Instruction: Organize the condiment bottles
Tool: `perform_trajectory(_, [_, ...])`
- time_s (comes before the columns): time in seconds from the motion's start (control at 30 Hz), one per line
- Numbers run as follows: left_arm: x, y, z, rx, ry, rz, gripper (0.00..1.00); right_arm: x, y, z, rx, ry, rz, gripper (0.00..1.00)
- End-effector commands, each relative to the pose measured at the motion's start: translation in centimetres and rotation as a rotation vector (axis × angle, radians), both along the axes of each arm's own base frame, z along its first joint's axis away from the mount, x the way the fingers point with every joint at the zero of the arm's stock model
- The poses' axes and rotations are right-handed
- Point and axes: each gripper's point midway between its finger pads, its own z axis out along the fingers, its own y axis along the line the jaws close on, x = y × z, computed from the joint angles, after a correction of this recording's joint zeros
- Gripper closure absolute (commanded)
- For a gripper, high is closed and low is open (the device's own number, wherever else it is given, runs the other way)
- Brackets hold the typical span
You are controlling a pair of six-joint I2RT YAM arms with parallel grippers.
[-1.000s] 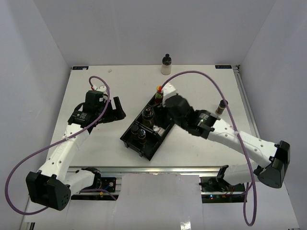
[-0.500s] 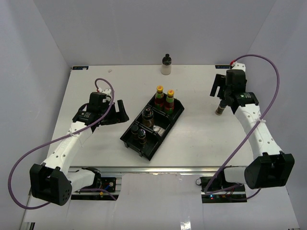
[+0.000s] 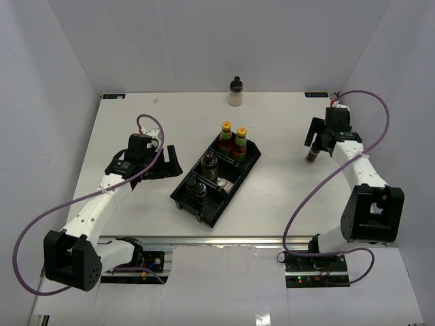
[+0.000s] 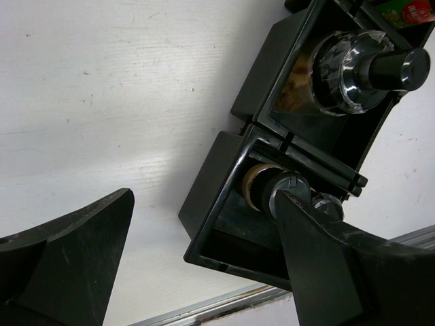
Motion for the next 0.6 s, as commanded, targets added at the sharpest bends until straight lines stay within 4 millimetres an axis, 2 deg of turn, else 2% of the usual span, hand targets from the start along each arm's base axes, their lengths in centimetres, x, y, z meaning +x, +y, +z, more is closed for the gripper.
perform_trajectory(0.0, [0.3, -0.1, -0.5, -0.007, -0.012, -0.003, 0.04, 1.7, -0.6, -0.8, -0.008, -0.022, 0.012, 0.13])
perform_trajectory(0.4, [0.3, 0.0, -0.6, -0.005, -0.015, -0.001, 0.04, 3.1, -0.7, -2.2, 0.023, -0.012, 0.018, 0.18])
perform_trajectory(0.57, [0.2, 0.2, -0.7, 0.003, -0.015, 0.002, 0.04, 3.5, -0.6, -3.2, 0.031, 0.013, 0.020, 0.24])
